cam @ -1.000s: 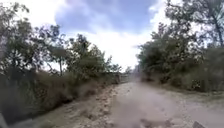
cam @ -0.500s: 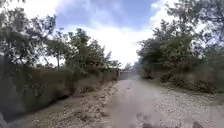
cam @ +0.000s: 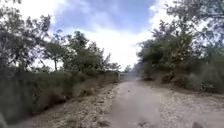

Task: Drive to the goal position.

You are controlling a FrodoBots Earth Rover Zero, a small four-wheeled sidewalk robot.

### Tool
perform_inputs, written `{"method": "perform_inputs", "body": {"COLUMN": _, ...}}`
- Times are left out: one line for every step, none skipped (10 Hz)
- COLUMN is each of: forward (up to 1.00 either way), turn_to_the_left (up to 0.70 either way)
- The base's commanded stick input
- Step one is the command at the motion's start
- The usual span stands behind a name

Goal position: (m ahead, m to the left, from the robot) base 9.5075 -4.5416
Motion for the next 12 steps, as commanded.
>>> {"method": "perform_inputs", "body": {"forward": 0.45, "turn_to_the_left": 0.0}}
{"method": "perform_inputs", "body": {"forward": 0.45, "turn_to_the_left": 0.0}}
{"method": "perform_inputs", "body": {"forward": 0.45, "turn_to_the_left": 0.0}}
{"method": "perform_inputs", "body": {"forward": 0.45, "turn_to_the_left": 0.0}}
{"method": "perform_inputs", "body": {"forward": 0.45, "turn_to_the_left": 0.0}}
{"method": "perform_inputs", "body": {"forward": 0.45, "turn_to_the_left": 0.0}}
{"method": "perform_inputs", "body": {"forward": 0.45, "turn_to_the_left": 0.0}}
{"method": "perform_inputs", "body": {"forward": 0.45, "turn_to_the_left": 0.0}}
{"method": "perform_inputs", "body": {"forward": 0.45, "turn_to_the_left": 0.0}}
{"method": "perform_inputs", "body": {"forward": 0.45, "turn_to_the_left": 0.0}}
{"method": "perform_inputs", "body": {"forward": 0.45, "turn_to_the_left": 0.0}}
{"method": "perform_inputs", "body": {"forward": 0.45, "turn_to_the_left": 0.0}}
